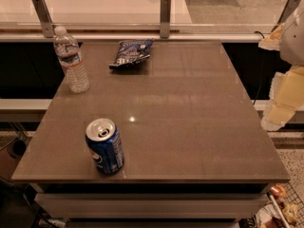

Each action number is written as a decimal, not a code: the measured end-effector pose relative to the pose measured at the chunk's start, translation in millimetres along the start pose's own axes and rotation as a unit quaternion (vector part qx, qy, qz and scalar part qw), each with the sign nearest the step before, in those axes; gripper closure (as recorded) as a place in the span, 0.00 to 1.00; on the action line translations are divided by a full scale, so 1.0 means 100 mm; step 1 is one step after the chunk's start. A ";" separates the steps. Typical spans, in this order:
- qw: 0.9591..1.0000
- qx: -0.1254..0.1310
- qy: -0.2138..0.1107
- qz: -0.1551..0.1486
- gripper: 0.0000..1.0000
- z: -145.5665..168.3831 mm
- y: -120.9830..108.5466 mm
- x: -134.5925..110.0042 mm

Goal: Move pepsi can near blue chip bag

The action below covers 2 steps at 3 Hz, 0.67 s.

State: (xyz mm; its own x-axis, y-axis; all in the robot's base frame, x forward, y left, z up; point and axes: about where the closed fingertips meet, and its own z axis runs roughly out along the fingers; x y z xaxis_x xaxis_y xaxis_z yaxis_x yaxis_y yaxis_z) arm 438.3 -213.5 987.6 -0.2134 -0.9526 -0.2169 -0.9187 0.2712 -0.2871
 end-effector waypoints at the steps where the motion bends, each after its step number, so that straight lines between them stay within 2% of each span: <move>1: 1.000 0.000 0.000 0.000 0.00 0.00 0.00 0.00; 2: 0.999 -0.015 -0.030 -0.007 0.00 0.10 0.08 -0.08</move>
Offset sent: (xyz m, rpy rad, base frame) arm -0.0085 0.0368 -0.0372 0.1986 0.0520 0.1291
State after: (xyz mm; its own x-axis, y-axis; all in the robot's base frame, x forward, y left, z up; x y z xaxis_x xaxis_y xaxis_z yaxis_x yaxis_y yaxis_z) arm 436.1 -202.3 977.7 -0.1807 -0.9461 -0.2688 -0.9310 0.2526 -0.2634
